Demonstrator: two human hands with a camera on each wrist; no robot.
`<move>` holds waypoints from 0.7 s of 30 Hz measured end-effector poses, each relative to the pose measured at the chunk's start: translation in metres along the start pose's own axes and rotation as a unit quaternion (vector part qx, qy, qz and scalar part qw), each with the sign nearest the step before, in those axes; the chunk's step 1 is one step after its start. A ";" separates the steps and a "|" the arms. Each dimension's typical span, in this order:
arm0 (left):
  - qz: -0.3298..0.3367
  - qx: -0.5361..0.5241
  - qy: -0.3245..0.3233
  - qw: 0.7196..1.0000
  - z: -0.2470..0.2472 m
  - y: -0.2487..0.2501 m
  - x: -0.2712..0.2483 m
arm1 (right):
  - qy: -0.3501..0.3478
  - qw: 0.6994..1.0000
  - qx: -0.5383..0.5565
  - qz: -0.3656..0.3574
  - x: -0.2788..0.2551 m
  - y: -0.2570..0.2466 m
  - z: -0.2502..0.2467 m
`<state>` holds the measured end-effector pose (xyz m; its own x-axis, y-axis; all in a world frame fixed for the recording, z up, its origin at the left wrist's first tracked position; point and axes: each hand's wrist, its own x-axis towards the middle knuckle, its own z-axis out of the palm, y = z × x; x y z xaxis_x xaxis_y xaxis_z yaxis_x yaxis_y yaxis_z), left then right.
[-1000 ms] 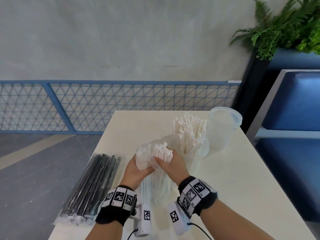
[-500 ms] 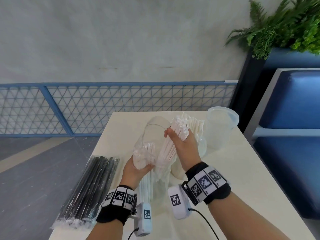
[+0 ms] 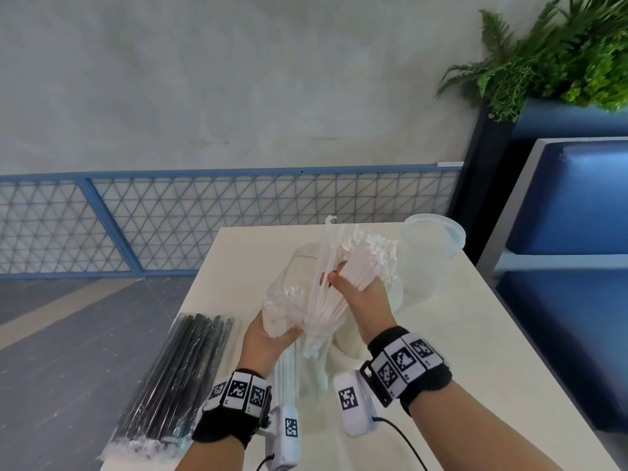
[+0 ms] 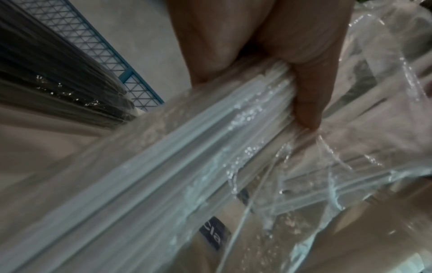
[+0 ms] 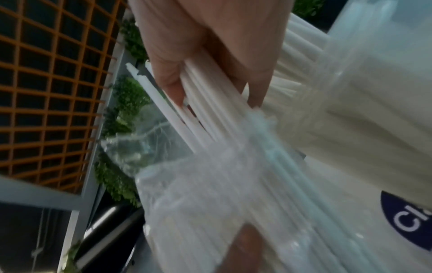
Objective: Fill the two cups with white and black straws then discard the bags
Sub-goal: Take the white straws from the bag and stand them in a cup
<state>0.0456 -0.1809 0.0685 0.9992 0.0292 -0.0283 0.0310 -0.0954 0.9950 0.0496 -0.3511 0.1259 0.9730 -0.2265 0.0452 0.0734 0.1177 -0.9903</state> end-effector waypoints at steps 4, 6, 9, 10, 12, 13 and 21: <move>0.000 0.003 0.013 1.000 -0.001 -0.001 0.001 | -0.046 0.998 0.044 -0.012 0.001 -0.015 -0.003; -0.006 0.003 0.020 1.000 -0.001 -0.001 0.003 | -0.067 0.997 0.043 -0.007 0.001 -0.016 -0.003; -0.009 0.016 0.019 1.000 0.001 -0.001 0.004 | -0.117 0.993 0.029 -0.007 -0.003 -0.017 -0.002; -0.009 0.021 0.019 1.000 0.001 -0.001 0.004 | -0.136 0.990 0.032 0.000 -0.004 -0.016 -0.002; -0.009 0.022 0.018 1.000 0.002 -0.001 0.003 | -0.166 0.985 0.038 0.014 -0.006 -0.014 -0.001; -0.010 0.020 0.018 1.000 0.002 -0.001 0.003 | -0.167 0.985 0.039 0.020 -0.007 -0.013 -0.001; -0.015 0.015 0.015 1.000 -0.001 -0.002 0.002 | 0.013 0.995 0.096 -0.001 0.004 -0.025 0.005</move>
<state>0.0479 -0.1796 0.0665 0.9966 0.0622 -0.0545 0.0619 -0.1236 0.9904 0.0527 -0.3496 0.1511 0.9669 -0.2519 0.0403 0.1177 0.3002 -0.9466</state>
